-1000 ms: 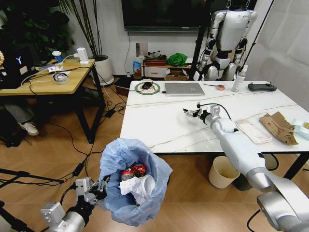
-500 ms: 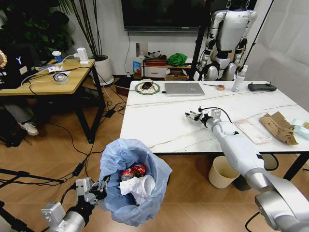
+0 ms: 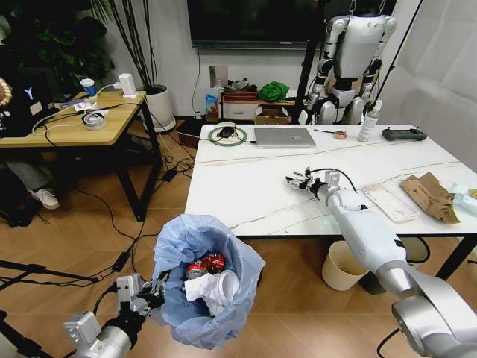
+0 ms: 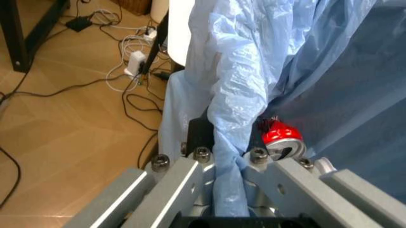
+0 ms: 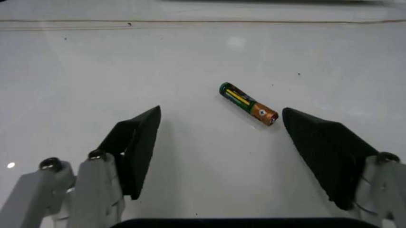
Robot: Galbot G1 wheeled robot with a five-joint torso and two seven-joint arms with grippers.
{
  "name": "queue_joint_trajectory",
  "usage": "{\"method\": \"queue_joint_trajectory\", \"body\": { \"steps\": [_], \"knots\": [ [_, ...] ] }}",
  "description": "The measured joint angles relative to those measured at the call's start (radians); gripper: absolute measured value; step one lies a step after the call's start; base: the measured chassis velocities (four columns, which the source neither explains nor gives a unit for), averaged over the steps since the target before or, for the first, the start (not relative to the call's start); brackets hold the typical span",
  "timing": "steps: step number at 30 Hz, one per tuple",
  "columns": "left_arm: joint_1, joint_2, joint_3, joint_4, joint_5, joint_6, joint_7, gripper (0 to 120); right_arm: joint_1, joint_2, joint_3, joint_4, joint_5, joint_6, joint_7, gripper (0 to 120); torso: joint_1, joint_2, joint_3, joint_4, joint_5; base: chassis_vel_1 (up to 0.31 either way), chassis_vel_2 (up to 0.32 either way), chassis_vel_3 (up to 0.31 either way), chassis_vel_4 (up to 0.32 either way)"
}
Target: Pick up the trash bin and place the trash from the table into it.
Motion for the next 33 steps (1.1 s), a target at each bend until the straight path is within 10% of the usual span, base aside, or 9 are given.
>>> {"method": "queue_joint_trajectory", "body": {
  "steps": [11,33],
  "knots": [
    [0.001,-0.001,0.001,0.000,0.001,0.000,0.000,0,-0.001,-0.002,0.004,-0.002,0.000,-0.003,0.003,35,0.000,0.000,0.000,-0.0001,-0.0001,0.000,0.000,0.000,0.000],
    [0.003,-0.003,0.002,-0.006,0.003,0.000,0.000,0,-0.005,-0.005,0.009,-0.001,0.000,-0.004,0.003,17,0.000,0.000,0.000,-0.0002,0.0000,0.000,0.000,0.000,0.000]
  ]
}}
